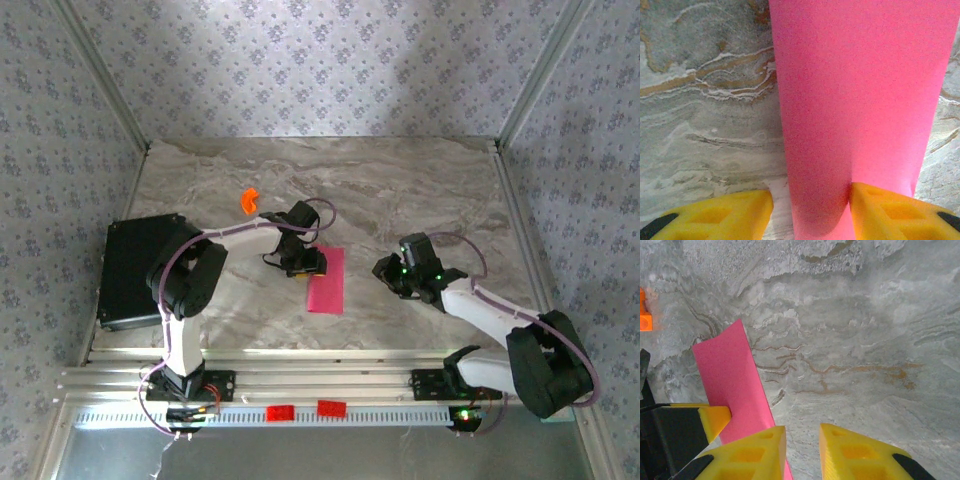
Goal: Fold a paper plane with a square sheet of paper (pick it up from the middle)
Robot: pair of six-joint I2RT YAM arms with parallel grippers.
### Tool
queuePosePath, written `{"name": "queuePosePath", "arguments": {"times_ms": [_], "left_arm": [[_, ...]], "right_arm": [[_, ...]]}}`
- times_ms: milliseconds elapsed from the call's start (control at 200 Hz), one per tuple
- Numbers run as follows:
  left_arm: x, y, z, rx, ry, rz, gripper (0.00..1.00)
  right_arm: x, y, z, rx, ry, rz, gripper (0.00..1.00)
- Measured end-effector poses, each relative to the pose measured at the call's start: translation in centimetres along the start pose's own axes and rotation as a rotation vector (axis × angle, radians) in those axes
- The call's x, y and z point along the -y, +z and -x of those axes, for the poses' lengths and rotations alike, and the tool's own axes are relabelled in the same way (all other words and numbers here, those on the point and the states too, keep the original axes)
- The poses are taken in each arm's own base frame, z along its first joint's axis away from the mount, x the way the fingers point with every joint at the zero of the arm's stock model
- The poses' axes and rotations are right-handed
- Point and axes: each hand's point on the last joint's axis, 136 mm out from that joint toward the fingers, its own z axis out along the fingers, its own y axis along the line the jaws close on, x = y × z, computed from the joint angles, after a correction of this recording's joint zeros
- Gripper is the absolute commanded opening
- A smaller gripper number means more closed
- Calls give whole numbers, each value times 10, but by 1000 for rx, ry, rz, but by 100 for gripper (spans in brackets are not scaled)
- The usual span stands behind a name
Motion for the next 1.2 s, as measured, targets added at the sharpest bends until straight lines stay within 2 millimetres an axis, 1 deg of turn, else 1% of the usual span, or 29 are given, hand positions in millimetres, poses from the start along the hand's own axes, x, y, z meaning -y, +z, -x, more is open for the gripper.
{"name": "queuePosePath", "arguments": {"times_ms": [150, 375, 520, 790, 1204], "left_arm": [[0, 0, 0, 2, 0, 4, 48], [-1, 0, 0, 2, -8, 7, 48], [-4, 4, -1, -5, -29, 16, 48], [-4, 5, -1, -5, -37, 17, 48], [-4, 6, -2, -13, -5, 17, 49]], "right_arm": [[2, 5, -6, -29, -3, -10, 26], [0, 12, -12, -59, -13, -19, 26], [-6, 14, -12, -68, -19, -12, 26], [-12, 15, -11, -76, -35, 0, 27], [-11, 16, -14, -90, -45, -3, 26]]}}
